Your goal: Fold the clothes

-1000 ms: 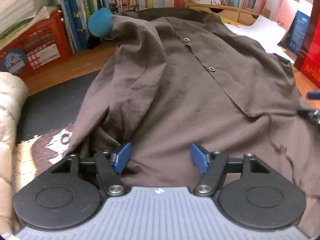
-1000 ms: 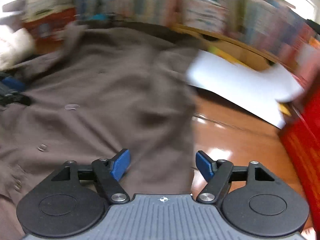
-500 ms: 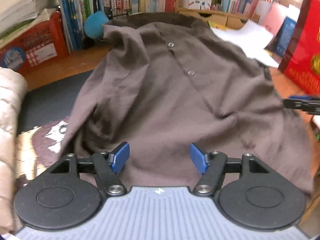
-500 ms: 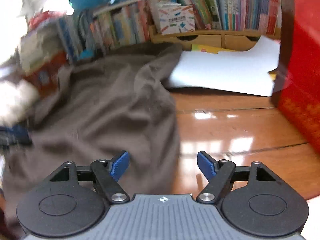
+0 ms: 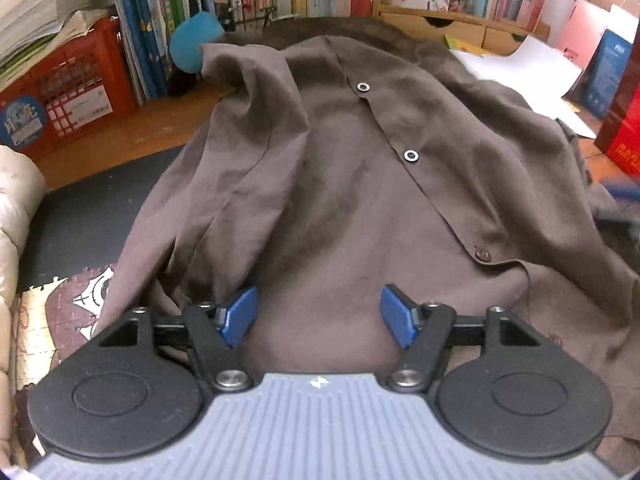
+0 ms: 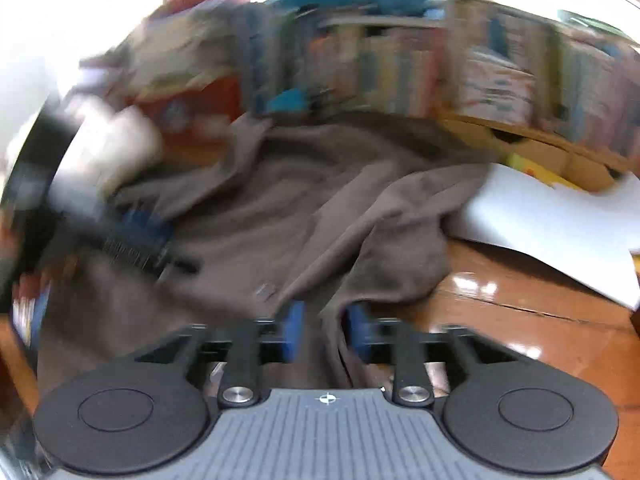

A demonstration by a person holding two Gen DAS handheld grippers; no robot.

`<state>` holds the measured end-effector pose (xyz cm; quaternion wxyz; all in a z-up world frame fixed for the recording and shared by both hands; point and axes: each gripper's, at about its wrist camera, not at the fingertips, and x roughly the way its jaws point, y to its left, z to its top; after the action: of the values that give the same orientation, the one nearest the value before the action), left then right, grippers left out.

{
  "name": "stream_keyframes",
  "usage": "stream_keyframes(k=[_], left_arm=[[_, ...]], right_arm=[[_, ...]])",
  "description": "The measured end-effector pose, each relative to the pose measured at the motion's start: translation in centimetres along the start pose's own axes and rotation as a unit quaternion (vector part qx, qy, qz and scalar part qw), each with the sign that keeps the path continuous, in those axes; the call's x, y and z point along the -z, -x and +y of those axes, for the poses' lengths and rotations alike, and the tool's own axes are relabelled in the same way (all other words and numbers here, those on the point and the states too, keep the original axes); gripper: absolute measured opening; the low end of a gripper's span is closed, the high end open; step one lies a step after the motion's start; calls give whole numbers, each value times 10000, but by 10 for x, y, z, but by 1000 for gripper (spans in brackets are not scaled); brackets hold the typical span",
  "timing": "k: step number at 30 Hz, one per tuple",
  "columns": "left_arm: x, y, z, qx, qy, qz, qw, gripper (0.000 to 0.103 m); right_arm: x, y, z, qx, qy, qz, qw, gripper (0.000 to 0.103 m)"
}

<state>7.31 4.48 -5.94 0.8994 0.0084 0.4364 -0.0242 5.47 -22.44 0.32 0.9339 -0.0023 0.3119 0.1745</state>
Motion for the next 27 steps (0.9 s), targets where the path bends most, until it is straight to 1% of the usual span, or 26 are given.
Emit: stream_keyframes(k=[1,3,5,7,8,9,10,11,12,13,15,17,18,19,20,21,22,23,24,26,27], left_arm=[[0,0,0,11,-25,-26,10000,71],[2,-1,0,27,-78,-95,9999,72],[3,-3,0,56,-121,-188,9997,77],[6,-6,-1,101,-151,-301,9994,89],[8,-7,-3,113,-178,-366,9991,92],[10,-9,-5,110,-195,-430,9988,96],[12,-10,-7,114,-202,-496,9985,100],[13,-12,-6,136,-199,-552,9982,102],[15,-13,-7,139,-203,-619,9978,103],[15,-13,-8,138,-223,-685,9973,103],[16,-14,-8,165,-244,-766,9966,103],[16,-15,-7,193,-260,-779,9964,103],[16,-15,-6,199,-267,-785,9964,103],[16,-15,-6,200,-268,-791,9963,103],[16,-15,-6,201,-269,-798,9962,103],[16,-15,-6,203,-272,-803,9962,103],[16,-15,-5,205,-273,-808,9961,103],[17,-15,-5,206,-273,-814,9961,103],[17,-15,-5,207,-274,-819,9960,103],[18,-14,-4,206,-278,-841,9959,103],[18,-14,-4,206,-279,-851,9958,103]], right_arm=[[-9,1,-16,76,-274,-116,9995,69],[-30,-1,-47,97,-799,-295,9963,69],[-52,-10,-73,95,-1172,-446,9921,71],[-70,-32,-93,208,-1458,-445,9881,71],[-78,-45,-101,317,-1608,-394,9857,70],[-83,-58,-107,323,-1809,-314,9825,69],[-84,-69,-109,222,-1959,-267,9800,68],[-83,-79,-110,109,-2101,-224,9774,68],[-85,-89,-108,89,-2121,-183,9770,68],[-86,-98,-106,80,-2126,-142,9770,68],[-93,-123,-102,201,-2017,45,9792,68],[-96,-140,-102,318,-2028,199,9785,67],[-100,-151,-102,398,-2044,266,9777,64],[-101,-159,-103,511,-2102,323,9758,50],[-101,-167,-103,628,-2164,378,9736,18],[-102,-174,-104,743,-2265,435,9702,4],[-102,-178,-106,777,-2363,455,9675,4],[-103,-181,-105,779,-2369,465,9673,4],[-106,-183,-99,843,-2225,453,9702,4],[-117,-178,-76,920,-1572,317,9828,4],[-123,-175,-59,908,-1061,230,9899,4]])
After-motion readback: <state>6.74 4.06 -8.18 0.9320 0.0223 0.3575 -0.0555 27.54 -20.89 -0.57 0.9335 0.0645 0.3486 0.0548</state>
